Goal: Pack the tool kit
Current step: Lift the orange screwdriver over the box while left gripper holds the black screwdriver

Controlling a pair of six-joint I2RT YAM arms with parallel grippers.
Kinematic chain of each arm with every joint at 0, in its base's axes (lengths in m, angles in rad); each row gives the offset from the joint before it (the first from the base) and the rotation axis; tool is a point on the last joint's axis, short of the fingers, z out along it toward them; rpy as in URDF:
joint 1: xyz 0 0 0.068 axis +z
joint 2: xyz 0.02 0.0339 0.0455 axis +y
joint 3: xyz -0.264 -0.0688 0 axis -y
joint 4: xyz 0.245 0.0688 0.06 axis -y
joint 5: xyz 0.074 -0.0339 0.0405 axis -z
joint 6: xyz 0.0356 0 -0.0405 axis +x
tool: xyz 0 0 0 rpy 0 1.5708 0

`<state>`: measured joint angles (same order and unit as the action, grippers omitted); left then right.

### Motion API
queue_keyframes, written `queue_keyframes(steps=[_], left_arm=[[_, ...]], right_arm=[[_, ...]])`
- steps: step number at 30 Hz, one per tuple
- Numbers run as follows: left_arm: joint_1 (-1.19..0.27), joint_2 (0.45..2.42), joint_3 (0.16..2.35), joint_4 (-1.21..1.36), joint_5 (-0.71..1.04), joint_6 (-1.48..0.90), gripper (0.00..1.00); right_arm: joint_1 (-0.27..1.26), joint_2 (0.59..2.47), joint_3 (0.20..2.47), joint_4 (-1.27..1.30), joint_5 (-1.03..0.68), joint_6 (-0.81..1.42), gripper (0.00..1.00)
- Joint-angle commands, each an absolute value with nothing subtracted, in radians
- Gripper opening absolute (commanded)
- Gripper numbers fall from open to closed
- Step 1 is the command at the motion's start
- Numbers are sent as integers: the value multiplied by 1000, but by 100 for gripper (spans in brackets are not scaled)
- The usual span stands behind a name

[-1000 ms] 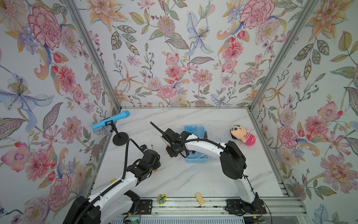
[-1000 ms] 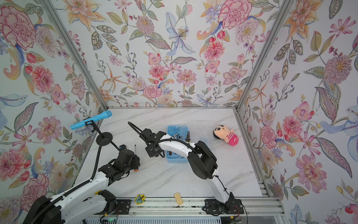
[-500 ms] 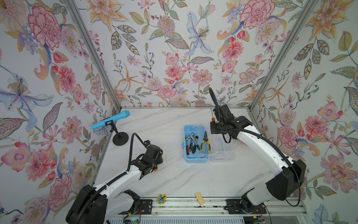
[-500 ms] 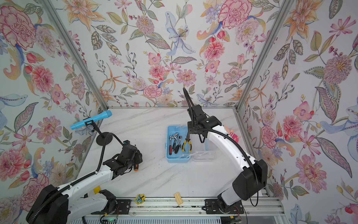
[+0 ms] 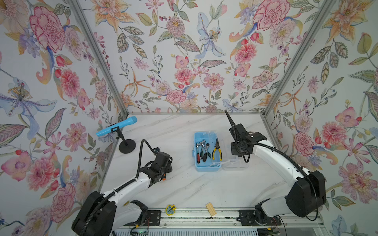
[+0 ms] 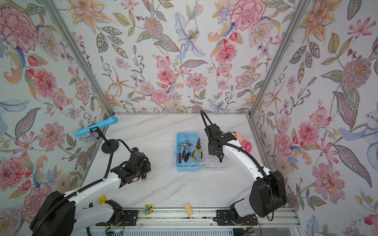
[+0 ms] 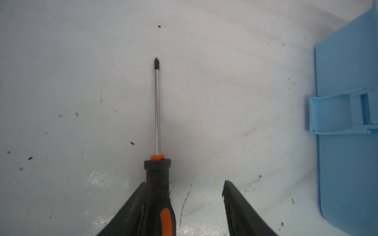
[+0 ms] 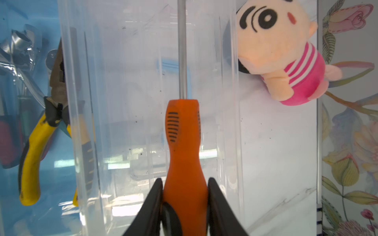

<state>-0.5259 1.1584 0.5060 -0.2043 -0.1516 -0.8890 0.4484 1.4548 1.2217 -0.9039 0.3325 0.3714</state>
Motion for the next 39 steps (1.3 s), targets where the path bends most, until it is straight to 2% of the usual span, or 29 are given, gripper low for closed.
queue_keyframes(steps=[1,5,12,18,21,27,30,39], left_arm=[[-512,1171,529,-205,-141,-870,61],[-511,1170,522,-204,-143,-873,61],[-509,1180,530,-217,-150,-862,61],[-504,1183,542,-236,-150,-854,61],[-503,1177,548,-243,-148,-850,61],[-501,1169,562,-272,-151,-840,61],[-502,1170,561,-281,-156,-839,61],[-502,1200,561,-352,-192,-860,61]], right_arm=[[430,1428,1206,-908,369,387,0],[409,1427,1188,-898,356,386,0],[385,1434,1180,-881,331,378,15],[382,1432,1190,-879,313,367,22],[382,1439,1199,-879,307,363,33],[379,1449,1207,-875,305,355,41],[379,1454,1213,-871,295,350,48],[380,1402,1240,-838,229,352,51]])
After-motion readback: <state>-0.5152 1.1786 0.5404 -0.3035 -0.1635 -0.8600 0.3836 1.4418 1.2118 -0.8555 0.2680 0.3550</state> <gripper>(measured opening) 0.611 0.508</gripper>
